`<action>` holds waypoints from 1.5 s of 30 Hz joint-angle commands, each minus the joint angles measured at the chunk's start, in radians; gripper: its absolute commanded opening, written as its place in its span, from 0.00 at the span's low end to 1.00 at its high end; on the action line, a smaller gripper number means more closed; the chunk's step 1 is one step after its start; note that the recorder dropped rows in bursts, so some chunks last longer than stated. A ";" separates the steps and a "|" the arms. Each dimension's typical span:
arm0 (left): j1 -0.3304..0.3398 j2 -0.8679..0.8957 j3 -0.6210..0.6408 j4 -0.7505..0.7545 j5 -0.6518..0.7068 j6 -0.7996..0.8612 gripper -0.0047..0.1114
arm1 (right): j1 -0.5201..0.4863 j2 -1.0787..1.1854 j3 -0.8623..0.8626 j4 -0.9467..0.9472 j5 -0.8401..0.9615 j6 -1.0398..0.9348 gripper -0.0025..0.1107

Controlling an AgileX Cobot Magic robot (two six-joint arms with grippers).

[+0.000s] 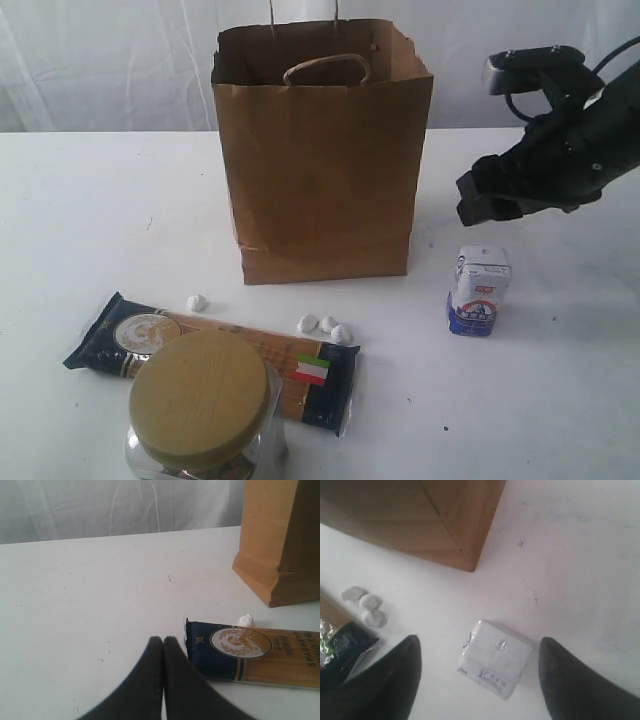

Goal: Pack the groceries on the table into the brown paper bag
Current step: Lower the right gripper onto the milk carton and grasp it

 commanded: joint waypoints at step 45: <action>-0.005 -0.004 0.003 -0.010 -0.001 0.000 0.04 | -0.002 0.212 -0.088 0.022 0.438 -0.057 0.34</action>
